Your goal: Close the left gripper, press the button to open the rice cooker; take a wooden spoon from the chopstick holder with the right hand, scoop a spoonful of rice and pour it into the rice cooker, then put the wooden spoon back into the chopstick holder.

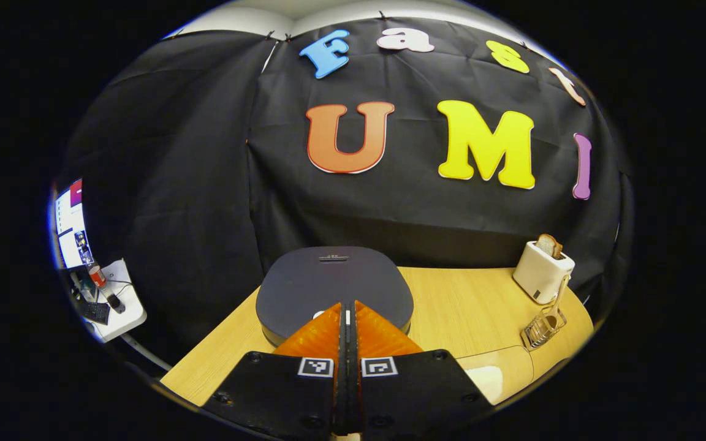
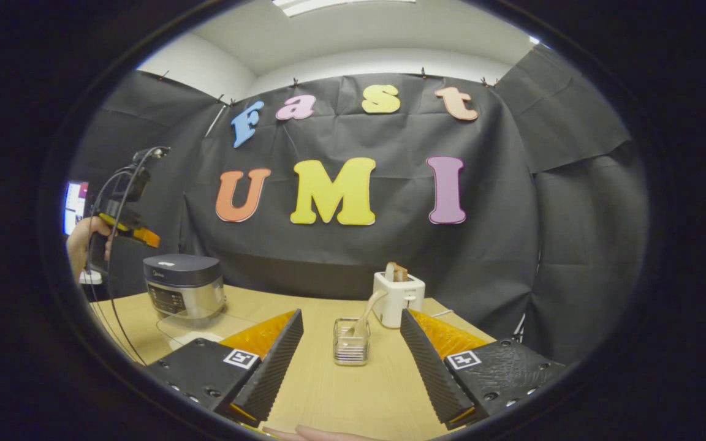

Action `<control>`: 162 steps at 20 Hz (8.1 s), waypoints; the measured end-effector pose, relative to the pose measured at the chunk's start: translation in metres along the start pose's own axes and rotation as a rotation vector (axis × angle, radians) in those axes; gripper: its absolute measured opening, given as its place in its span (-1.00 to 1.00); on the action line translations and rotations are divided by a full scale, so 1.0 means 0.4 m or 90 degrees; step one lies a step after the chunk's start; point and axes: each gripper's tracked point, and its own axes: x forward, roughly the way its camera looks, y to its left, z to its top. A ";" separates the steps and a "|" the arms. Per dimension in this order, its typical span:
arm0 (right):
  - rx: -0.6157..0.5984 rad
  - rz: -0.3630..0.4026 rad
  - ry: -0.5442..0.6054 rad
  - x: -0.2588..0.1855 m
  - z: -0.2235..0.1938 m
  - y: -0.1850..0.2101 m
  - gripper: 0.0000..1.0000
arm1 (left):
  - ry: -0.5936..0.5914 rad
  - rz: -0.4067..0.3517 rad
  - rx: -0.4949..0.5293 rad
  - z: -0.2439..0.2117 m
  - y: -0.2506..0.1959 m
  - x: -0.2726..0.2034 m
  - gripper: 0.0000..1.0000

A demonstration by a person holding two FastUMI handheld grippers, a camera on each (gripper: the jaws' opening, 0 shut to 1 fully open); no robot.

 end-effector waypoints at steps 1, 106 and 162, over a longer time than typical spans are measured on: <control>0.001 -0.001 0.001 0.001 0.001 -0.001 0.90 | 0.016 0.004 0.002 -0.006 0.007 0.022 -0.94; 0.033 0.023 0.329 0.471 0.077 0.197 -0.82 | -0.257 -0.020 -0.018 -0.111 0.021 -0.481 0.92; 0.456 -0.015 0.538 0.234 -0.327 0.613 -0.81 | -0.194 -0.068 0.022 -0.167 -0.023 -0.422 0.92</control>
